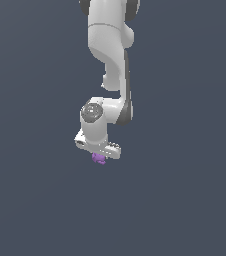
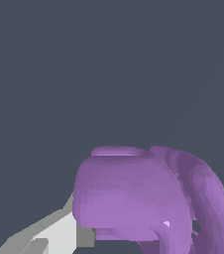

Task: Pick up the object and move it to a goal position.

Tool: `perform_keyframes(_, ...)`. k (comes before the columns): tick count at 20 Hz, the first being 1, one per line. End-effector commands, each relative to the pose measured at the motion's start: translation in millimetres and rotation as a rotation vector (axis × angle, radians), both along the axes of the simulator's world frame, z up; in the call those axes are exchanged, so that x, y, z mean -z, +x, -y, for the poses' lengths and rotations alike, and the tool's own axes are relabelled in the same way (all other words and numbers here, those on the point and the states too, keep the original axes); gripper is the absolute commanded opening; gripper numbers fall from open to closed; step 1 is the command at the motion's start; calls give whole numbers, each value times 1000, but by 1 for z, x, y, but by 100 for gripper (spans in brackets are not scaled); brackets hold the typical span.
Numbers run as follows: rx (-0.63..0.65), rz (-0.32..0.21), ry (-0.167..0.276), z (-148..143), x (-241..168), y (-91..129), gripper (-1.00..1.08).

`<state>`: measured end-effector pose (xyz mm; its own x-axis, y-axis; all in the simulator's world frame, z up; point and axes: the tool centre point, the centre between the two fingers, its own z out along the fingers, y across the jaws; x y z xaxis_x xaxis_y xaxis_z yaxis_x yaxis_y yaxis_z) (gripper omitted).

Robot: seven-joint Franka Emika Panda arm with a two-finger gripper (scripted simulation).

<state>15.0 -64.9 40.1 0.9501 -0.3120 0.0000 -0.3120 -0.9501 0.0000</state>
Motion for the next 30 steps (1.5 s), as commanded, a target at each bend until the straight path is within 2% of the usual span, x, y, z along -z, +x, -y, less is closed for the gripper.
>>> perform_keyframes(1, 0, 0, 0, 0, 0, 0, -100)
perform_keyframes(8, 0, 0, 0, 1, -3, -2, -100)
perform_keyframes(15, 0, 0, 0, 6, -25, -13, -100)
perform_keyframes(21, 0, 0, 1, 14, -61, -30, -100)
perform_keyframes(30, 0, 0, 2, 33, -138, -68, -100)
